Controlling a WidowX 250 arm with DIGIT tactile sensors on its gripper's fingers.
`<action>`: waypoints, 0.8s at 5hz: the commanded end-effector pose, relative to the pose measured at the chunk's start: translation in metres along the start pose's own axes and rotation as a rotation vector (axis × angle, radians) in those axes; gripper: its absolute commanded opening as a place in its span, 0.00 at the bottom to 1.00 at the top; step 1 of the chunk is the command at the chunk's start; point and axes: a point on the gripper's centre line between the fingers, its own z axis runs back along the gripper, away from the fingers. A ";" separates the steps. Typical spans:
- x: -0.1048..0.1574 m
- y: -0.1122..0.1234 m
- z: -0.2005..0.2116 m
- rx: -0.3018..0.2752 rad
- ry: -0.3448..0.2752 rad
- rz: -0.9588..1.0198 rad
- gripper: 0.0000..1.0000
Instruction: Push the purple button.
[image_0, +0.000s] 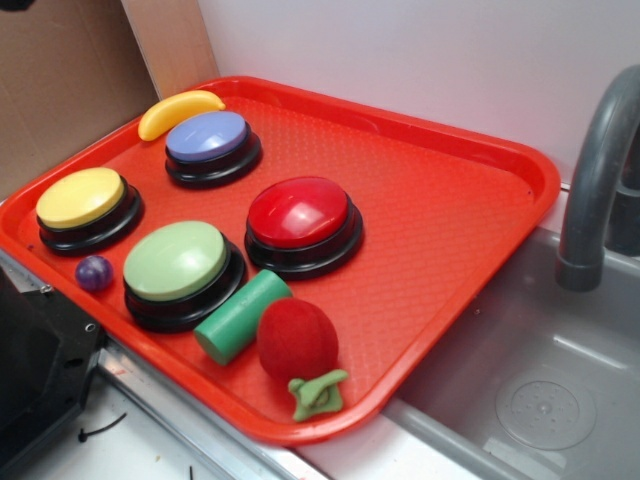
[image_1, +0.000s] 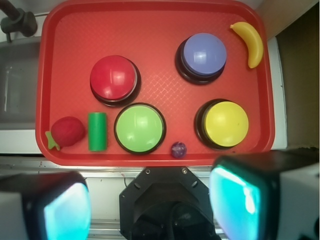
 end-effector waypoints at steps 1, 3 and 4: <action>0.000 0.000 0.000 0.000 0.000 0.000 1.00; 0.095 0.056 -0.070 0.058 0.010 0.112 1.00; 0.116 0.068 -0.119 0.062 0.031 0.034 1.00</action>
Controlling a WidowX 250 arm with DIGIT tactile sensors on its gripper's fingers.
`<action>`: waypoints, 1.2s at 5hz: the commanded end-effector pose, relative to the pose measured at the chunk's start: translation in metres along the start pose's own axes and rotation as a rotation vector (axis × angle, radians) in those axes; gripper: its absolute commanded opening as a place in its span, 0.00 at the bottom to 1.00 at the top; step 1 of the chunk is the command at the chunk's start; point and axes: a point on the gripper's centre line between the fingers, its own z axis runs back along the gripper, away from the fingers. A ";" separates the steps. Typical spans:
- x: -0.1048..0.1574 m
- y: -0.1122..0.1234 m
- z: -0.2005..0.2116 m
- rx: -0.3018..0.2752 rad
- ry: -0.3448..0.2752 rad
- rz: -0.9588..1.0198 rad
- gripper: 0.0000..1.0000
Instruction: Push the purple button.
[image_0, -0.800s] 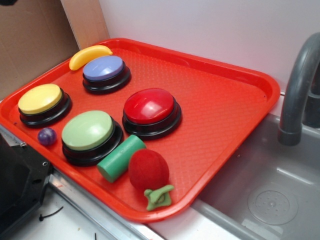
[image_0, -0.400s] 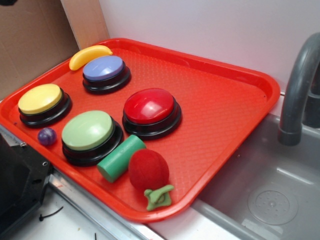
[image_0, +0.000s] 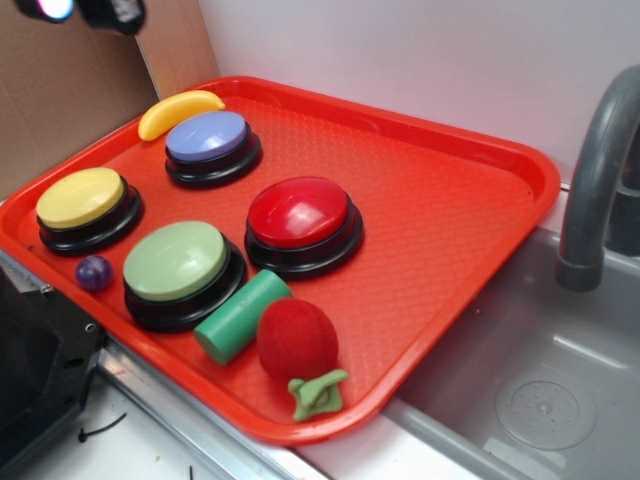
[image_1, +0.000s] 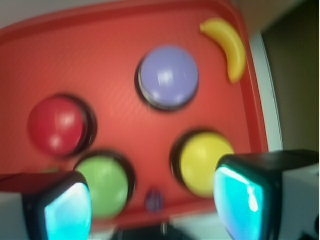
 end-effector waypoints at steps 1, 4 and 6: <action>0.036 0.017 -0.065 0.037 -0.032 -0.144 1.00; 0.047 0.035 -0.114 0.032 0.045 -0.160 1.00; 0.044 0.029 -0.099 0.039 0.038 -0.169 1.00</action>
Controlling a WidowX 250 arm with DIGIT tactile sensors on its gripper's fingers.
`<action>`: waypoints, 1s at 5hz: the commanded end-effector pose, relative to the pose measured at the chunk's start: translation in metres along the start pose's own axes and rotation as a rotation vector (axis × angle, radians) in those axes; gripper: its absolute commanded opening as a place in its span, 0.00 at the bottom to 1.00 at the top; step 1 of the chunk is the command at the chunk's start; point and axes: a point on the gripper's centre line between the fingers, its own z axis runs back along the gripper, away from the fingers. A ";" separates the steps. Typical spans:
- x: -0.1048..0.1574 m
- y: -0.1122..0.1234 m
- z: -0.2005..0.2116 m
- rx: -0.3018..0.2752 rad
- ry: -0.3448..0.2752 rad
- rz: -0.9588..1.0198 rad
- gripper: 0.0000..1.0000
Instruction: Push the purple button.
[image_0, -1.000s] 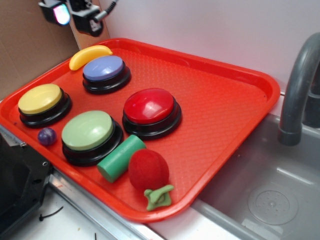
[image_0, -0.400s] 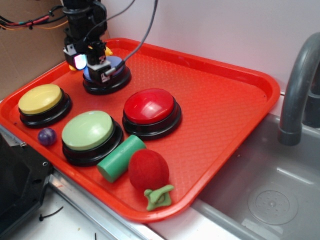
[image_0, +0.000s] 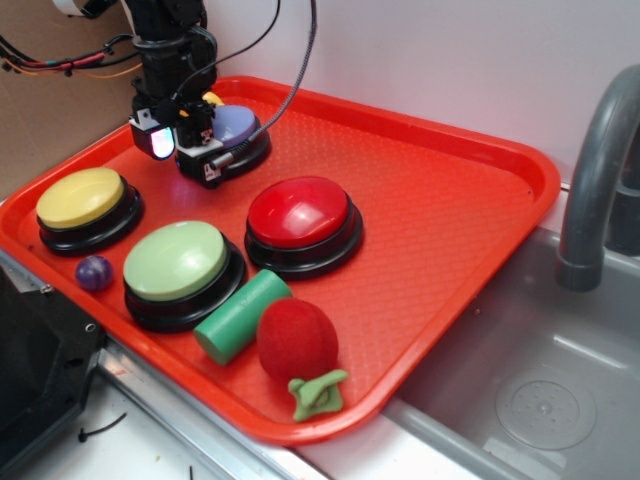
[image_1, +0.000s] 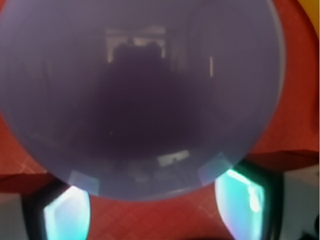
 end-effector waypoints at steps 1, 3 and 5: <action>0.002 -0.005 0.067 0.027 -0.143 0.003 1.00; 0.016 0.004 0.080 0.031 -0.227 0.014 1.00; 0.044 0.015 0.013 0.019 -0.149 -0.038 1.00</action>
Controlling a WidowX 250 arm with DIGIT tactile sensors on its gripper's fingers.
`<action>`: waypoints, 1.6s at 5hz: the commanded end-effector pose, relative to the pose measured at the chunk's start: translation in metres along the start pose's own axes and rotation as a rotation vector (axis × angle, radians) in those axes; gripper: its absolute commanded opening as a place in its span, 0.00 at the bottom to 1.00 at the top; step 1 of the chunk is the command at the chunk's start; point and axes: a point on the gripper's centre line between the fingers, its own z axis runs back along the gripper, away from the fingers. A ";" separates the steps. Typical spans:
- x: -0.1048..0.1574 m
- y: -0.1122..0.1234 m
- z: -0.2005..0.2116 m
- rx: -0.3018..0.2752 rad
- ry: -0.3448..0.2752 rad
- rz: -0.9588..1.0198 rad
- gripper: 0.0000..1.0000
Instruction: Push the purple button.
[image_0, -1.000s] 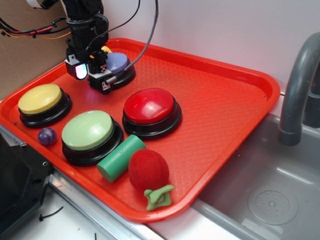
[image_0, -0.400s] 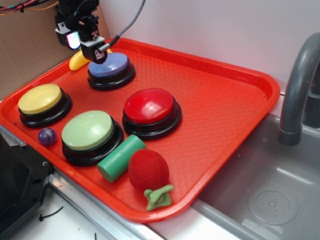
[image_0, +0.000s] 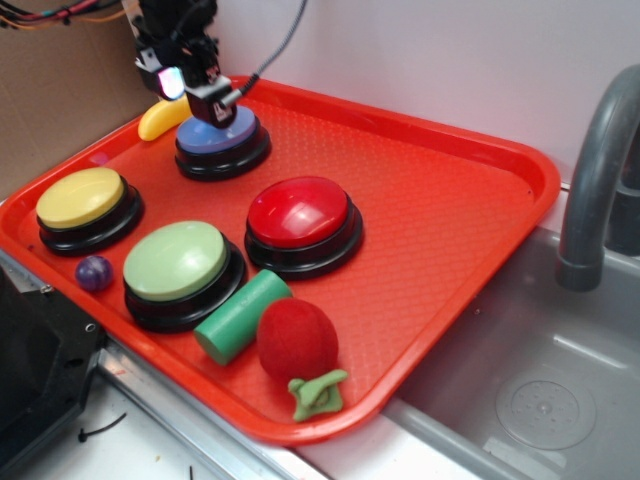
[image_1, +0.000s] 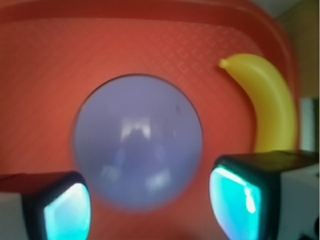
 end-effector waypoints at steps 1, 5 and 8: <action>0.005 0.001 -0.019 0.005 0.007 -0.015 1.00; -0.029 0.006 0.138 0.041 -0.126 0.168 1.00; -0.041 0.000 0.138 0.028 -0.047 0.144 1.00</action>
